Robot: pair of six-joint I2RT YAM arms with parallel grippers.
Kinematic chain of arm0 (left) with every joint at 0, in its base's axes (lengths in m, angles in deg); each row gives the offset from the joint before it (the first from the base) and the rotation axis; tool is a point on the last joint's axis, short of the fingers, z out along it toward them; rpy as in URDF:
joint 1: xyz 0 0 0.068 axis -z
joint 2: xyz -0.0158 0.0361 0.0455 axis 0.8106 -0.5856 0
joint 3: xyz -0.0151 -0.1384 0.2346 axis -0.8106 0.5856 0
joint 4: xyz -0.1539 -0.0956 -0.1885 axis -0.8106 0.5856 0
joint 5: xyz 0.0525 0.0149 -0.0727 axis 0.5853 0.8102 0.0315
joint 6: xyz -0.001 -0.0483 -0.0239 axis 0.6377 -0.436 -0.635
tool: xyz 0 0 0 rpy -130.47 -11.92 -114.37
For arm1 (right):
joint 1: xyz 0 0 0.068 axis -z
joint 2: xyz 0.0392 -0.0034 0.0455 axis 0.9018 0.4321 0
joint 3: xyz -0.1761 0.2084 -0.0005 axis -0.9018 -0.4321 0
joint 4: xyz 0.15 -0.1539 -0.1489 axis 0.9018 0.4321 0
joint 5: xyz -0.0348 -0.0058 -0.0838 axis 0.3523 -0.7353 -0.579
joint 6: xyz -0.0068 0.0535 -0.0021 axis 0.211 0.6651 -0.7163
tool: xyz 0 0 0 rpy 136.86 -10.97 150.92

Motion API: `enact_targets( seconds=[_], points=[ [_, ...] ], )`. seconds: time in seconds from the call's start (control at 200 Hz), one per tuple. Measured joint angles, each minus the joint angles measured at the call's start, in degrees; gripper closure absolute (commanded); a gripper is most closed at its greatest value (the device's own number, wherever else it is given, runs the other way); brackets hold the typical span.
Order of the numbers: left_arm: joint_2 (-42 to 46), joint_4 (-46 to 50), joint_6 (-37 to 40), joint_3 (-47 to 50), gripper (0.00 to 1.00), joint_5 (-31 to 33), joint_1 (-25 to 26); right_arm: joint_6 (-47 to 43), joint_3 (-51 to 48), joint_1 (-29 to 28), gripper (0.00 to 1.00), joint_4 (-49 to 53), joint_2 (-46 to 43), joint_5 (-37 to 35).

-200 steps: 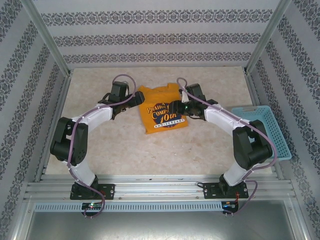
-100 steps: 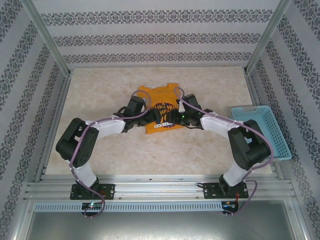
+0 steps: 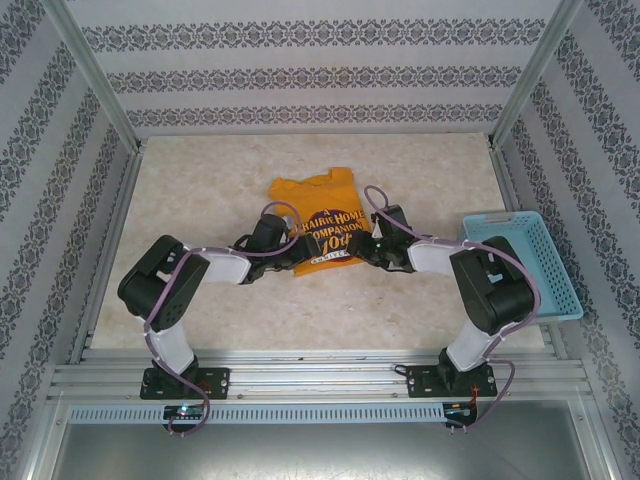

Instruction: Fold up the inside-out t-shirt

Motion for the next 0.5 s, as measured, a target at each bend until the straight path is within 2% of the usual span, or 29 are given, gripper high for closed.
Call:
enact_targets(
  seconds=[0.115, 0.235, 0.4, 0.5],
  points=[
    [2.51, 6.67, 2.27, -1.62, 0.44, 1.77, -0.11, -2.23, 0.72, -0.11, 0.63, 4.81, -4.17, -2.78],
    [2.14, 10.69, 3.8, -7.54, 0.44, 2.29, -0.72, -3.61, 6.54, -0.55, 0.63, 6.95, -4.57, -2.73],
    [-3.85, 10.21, 4.55, -18.88, 0.45, 2.54, -2.29, -2.91, 17.53, -0.52, 0.63, 3.85, 4.02, 0.42],
    [-9.33, 8.17, 4.31, -21.88, 0.47, 2.51, -3.82, -1.11, 21.38, -0.46, 0.65, 1.36, 11.65, 2.23]
  ],
)
